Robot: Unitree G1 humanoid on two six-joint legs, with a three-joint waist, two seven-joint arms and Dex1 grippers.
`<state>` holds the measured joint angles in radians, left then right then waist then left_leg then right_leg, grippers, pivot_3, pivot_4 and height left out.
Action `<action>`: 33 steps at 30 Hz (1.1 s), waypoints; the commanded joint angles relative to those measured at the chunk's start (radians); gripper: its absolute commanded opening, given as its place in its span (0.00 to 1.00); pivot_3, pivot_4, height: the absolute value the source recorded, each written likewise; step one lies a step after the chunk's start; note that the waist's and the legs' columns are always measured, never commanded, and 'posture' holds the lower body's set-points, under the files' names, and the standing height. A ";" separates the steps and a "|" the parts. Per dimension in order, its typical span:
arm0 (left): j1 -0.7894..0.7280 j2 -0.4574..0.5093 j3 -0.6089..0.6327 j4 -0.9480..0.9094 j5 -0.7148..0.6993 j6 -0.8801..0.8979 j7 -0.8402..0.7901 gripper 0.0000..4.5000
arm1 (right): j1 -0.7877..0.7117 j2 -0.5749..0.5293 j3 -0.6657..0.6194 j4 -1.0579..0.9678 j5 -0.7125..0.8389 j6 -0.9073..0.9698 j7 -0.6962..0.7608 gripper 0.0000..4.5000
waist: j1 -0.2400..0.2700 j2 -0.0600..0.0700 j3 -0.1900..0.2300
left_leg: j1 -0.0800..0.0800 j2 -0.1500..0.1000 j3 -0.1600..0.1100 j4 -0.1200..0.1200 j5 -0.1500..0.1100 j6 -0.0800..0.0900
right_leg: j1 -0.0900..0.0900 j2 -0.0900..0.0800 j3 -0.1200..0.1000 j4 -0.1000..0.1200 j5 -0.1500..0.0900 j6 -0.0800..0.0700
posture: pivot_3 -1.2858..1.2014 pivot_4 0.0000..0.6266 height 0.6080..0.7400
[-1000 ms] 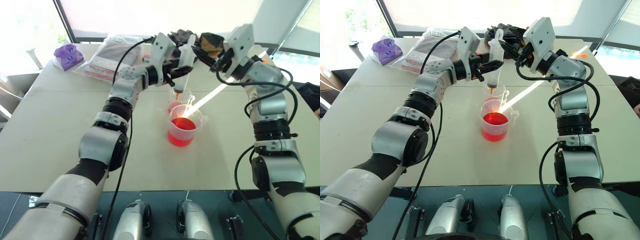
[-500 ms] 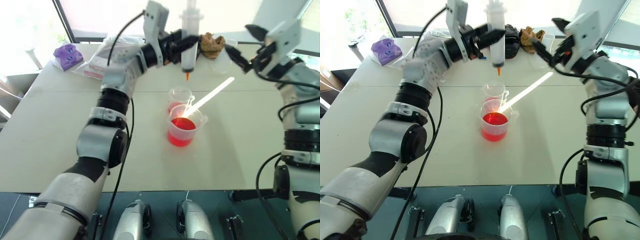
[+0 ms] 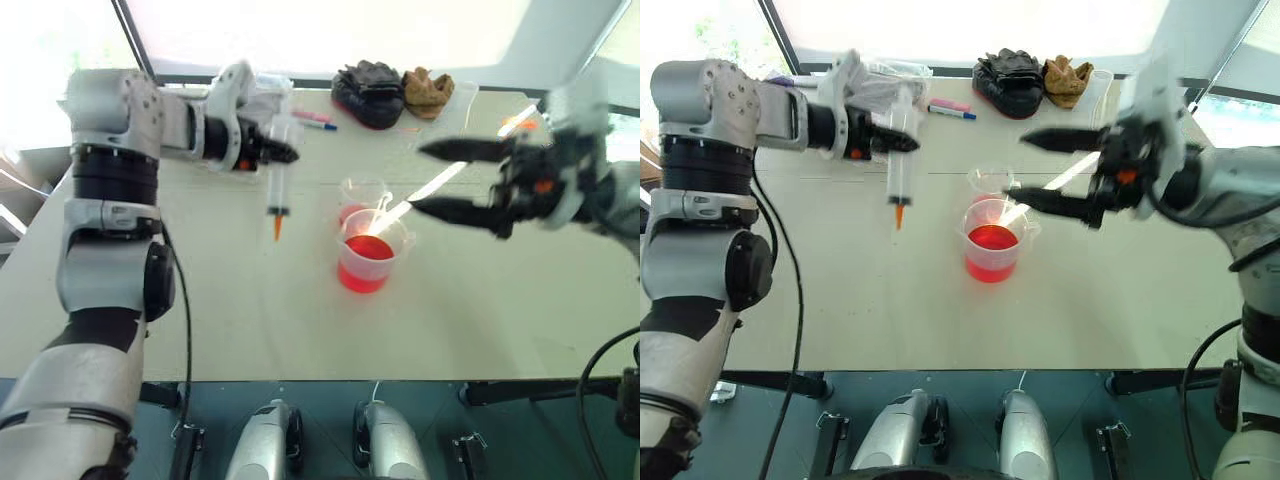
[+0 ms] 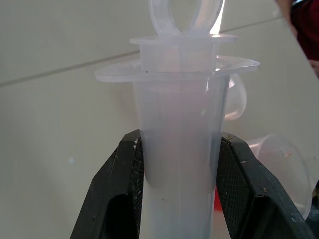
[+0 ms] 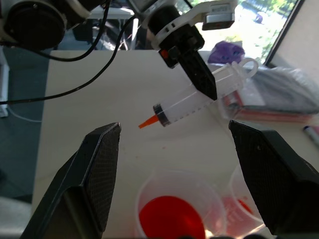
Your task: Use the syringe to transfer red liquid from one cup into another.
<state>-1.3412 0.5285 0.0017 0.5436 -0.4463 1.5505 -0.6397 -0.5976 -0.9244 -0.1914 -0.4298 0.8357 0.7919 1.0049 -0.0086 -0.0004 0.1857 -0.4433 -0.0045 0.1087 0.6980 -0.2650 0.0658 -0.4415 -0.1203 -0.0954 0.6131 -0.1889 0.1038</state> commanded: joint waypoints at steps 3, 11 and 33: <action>0.156 0.125 -0.174 -0.114 -0.173 0.064 0.000 0.34 | 0.099 0.001 0.039 -0.087 0.003 -0.011 0.009 0.80 | -0.002 0.000 0.000 | -0.001 0.000 0.000 -0.001 0.001 -0.003 | -0.002 -0.001 0.000 0.001 0.000 0.000 | 0.52 0.24 1.00; 0.277 0.150 -0.243 -0.183 -0.404 0.064 0.132 0.34 | 0.143 0.021 0.069 -0.101 -0.041 -0.018 -0.058 0.80 | 0.012 -0.002 0.001 | -0.001 -0.001 -0.002 -0.001 0.000 -0.008 | -0.002 -0.008 0.001 0.000 -0.002 -0.004 | 0.52 0.24 1.00; 0.527 0.111 0.185 -0.576 -0.283 -0.264 0.310 0.97 | 0.193 0.063 -0.026 -0.049 -0.078 -0.026 -0.197 0.81 | 0.018 -0.001 0.000 | 0.000 -0.002 -0.001 -0.006 0.001 -0.010 | -0.004 -0.008 0.001 -0.001 -0.001 -0.006 | 0.52 0.24 1.00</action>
<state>-0.8337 0.6336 0.1438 0.0687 -0.7329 1.3195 -0.3363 -0.3924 -0.8755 -0.1644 -0.4736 0.7487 0.7793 0.8414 0.0095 -0.0011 0.1860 -0.4433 -0.0063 0.1078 0.6916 -0.2637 0.0554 -0.4458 -0.1287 -0.0940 0.6116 -0.1898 0.0979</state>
